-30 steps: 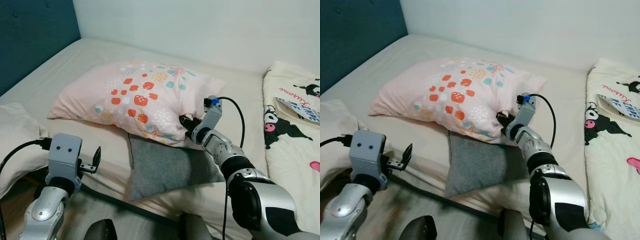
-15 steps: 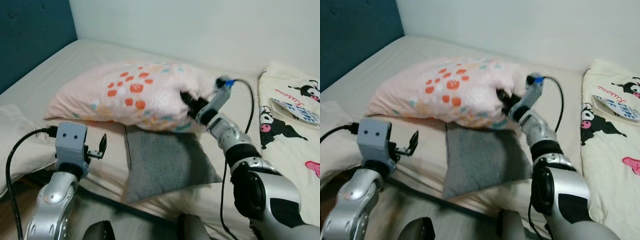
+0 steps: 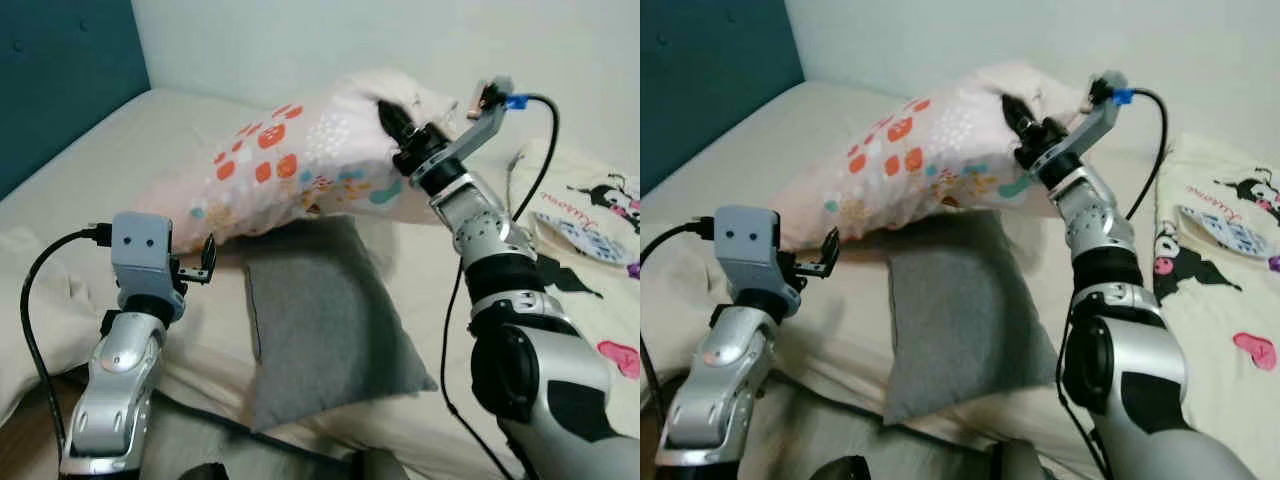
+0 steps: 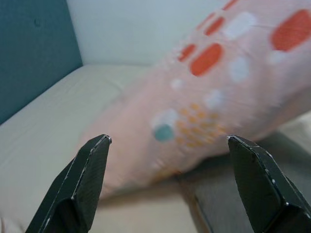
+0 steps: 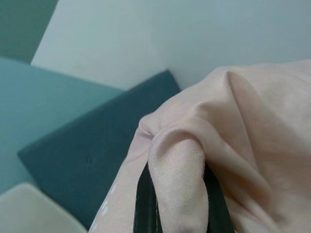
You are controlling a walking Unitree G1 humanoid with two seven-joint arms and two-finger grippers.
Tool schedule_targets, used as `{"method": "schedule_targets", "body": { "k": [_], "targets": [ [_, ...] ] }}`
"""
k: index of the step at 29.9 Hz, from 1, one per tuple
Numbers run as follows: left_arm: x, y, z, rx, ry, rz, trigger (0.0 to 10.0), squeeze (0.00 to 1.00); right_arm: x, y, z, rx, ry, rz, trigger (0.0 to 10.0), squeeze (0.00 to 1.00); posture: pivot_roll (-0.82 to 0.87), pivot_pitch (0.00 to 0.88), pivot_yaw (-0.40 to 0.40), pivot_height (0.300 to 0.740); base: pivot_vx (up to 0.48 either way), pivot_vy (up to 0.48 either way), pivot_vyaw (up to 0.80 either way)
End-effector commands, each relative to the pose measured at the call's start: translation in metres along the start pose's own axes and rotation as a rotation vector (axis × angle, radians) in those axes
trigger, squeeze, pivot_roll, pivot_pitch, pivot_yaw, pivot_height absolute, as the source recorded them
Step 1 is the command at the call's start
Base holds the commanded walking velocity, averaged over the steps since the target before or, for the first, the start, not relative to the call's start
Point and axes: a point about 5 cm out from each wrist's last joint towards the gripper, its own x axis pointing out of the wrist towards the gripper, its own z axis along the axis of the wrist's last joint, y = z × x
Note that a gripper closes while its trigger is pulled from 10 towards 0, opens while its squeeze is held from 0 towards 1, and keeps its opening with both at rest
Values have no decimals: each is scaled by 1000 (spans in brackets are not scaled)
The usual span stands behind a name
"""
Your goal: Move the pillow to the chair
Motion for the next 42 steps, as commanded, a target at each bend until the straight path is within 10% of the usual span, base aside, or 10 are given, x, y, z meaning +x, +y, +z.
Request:
{"method": "schedule_targets", "body": {
  "k": [1, 42],
  "targets": [
    [1, -2, -1, -25, -6, -3, 10000, 0, 10, 15, 41, -50, -152, 82, 0, 0, -13, 0, -104, 640, 0, 0, 0],
    [7, -1, -1, 9, -11, 40, 10000, 0, 22, 86, 9, 3, -111, 414, 0, 0, 3, 0, -115, 740, -69, 0, 0]
  ]
}}
